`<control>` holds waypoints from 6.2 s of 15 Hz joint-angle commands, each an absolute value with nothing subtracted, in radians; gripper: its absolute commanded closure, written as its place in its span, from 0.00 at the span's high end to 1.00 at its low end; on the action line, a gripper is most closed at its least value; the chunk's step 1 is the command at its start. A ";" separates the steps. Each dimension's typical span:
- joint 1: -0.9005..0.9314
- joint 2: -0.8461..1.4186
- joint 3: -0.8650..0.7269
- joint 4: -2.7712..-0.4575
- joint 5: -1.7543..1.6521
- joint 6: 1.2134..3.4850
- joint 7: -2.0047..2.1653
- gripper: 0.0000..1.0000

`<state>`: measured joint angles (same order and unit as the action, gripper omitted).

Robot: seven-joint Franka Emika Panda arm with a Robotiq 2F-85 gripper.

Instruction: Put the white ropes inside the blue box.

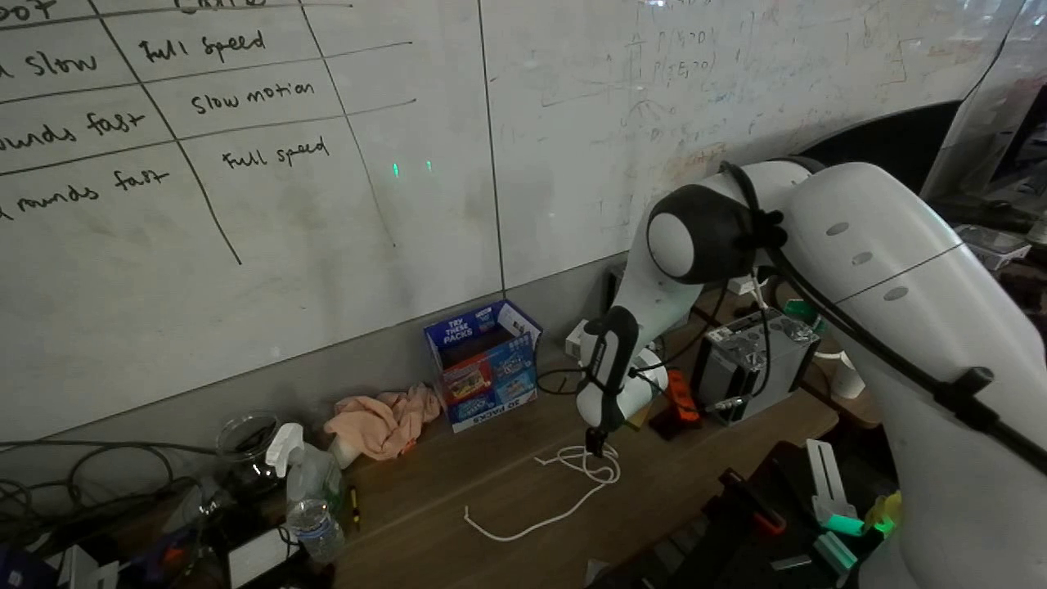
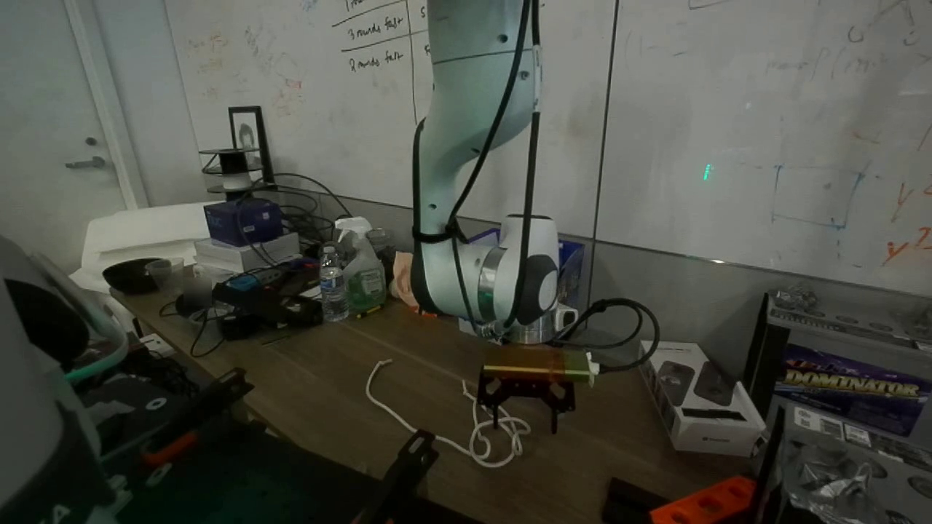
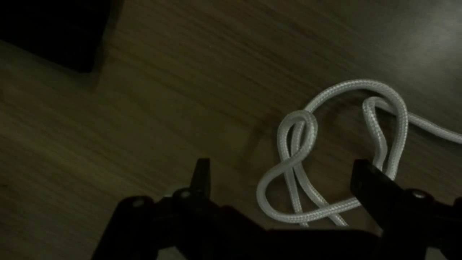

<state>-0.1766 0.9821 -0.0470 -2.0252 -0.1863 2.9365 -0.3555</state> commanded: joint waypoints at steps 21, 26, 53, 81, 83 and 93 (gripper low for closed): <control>-0.178 1.040 0.000 -2.004 -0.181 2.997 -0.272 0.44; -0.168 1.019 -0.005 -1.994 -0.167 2.947 -0.246 0.07; 0.139 0.357 -0.070 -1.524 -0.116 2.210 0.542 0.03; 0.158 0.578 -0.158 -1.461 -0.565 2.563 1.088 0.03; 0.145 0.607 -0.151 -1.494 -0.532 2.564 1.051 0.03; 0.143 0.847 -0.133 -1.352 -0.302 2.461 0.837 0.02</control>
